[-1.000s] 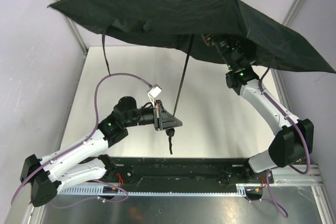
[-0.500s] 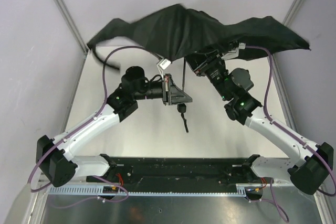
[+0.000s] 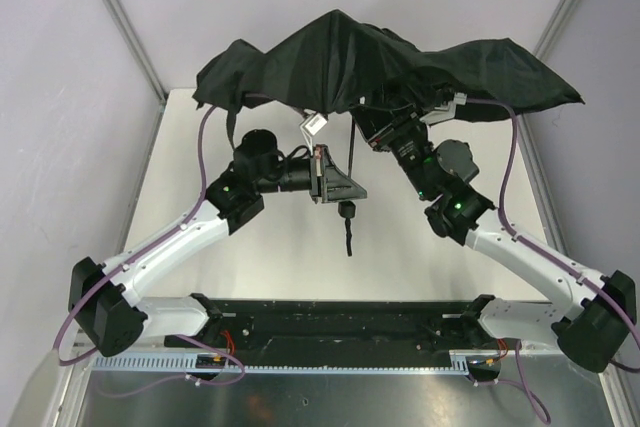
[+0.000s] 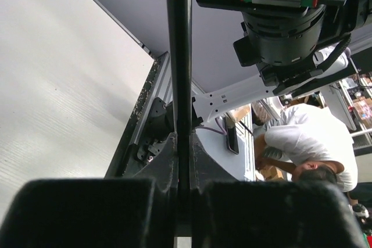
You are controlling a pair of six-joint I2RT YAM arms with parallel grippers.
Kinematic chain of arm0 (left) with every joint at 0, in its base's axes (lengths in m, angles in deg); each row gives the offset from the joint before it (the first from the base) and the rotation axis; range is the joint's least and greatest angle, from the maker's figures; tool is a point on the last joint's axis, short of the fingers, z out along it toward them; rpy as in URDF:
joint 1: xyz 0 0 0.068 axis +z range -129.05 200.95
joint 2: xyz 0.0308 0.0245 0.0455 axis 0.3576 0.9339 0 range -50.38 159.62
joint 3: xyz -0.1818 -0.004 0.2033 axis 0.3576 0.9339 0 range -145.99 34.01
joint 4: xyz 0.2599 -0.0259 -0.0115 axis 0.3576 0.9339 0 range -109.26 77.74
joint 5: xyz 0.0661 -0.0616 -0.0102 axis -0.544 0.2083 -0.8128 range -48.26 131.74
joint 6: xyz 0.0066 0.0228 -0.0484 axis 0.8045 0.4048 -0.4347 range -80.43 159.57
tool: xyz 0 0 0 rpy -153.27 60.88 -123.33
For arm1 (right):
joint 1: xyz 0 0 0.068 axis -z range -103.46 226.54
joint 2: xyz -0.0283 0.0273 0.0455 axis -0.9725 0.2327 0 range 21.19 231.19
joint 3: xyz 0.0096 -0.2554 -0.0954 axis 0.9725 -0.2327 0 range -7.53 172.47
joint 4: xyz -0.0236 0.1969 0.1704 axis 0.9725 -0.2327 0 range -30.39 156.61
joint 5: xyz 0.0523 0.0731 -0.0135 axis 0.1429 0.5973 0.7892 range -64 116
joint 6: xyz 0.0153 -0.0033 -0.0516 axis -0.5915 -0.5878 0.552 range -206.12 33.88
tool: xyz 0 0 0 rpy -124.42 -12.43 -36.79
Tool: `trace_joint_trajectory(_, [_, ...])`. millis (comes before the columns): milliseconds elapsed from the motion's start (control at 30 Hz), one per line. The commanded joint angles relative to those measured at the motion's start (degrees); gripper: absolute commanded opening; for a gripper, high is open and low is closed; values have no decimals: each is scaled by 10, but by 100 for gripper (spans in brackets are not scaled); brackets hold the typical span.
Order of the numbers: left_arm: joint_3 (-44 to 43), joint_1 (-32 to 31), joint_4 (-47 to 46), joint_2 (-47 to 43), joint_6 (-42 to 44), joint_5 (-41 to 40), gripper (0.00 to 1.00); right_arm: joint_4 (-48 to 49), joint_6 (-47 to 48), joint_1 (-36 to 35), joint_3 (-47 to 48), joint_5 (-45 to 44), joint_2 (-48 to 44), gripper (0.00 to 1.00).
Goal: Put away the umbrella
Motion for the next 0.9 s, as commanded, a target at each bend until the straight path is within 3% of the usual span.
trace_joint_trajectory(0, [-59,19,-105,-9,13,-48,0,-31,28,-45,-27,-12,-43,0])
trace_joint_trajectory(300, [-108,19,-121,20,-18,-62,0,-25,23,-64,-67,-32,-68,0])
trace_joint_trajectory(567, [-79,15,-119,22,-5,-52,0,11,1,-11,-61,10,-56,0])
trace_joint_trajectory(633, [-52,20,-107,8,17,-49,11,12,9,-16,-61,-4,-55,0])
trace_joint_trajectory(700, [-16,20,-89,-16,48,-68,38,0,36,-40,-51,-54,-57,0])
trace_joint_trajectory(767, [19,15,-67,-42,79,-97,56,-28,69,-67,-25,-116,-50,0])
trace_joint_trajectory(800, [29,8,-46,-54,100,-120,70,-43,87,-82,-9,-151,-44,0])
trace_joint_trajectory(867, [35,-17,9,-77,154,-191,84,-70,135,-121,24,-223,-26,0])
